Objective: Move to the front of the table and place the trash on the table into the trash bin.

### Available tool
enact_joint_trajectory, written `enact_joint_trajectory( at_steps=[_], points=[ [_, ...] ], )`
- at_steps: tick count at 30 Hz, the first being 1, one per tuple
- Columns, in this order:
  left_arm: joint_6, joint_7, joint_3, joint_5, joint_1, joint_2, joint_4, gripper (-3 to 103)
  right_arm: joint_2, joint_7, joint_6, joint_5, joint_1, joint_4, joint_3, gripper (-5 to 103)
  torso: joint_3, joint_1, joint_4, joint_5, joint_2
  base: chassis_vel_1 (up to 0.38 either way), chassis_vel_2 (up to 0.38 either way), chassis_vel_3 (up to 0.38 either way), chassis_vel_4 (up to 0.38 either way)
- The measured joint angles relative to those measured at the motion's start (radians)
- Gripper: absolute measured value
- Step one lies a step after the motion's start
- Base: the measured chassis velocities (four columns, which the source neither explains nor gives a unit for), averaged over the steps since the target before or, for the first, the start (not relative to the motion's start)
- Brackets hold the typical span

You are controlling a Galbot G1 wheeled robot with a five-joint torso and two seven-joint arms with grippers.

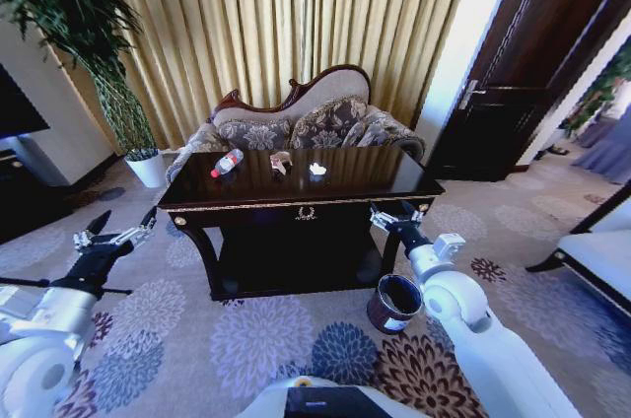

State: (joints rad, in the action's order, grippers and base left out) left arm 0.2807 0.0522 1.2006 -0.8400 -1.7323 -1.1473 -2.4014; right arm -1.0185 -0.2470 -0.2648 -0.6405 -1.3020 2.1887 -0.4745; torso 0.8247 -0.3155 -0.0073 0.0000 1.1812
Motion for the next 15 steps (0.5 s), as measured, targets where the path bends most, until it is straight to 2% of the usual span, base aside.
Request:
enact_joint_trajectory(
  at_steps=[15],
  points=[
    [0.031,-0.018,-0.005,0.004,0.002,0.007,-0.01,100,0.017,0.003,0.0,-0.005,0.006,0.015,0.021,100,0.0,0.0,-0.0001,0.0,0.0,-0.006,0.008,0.008,-0.007]
  ],
)
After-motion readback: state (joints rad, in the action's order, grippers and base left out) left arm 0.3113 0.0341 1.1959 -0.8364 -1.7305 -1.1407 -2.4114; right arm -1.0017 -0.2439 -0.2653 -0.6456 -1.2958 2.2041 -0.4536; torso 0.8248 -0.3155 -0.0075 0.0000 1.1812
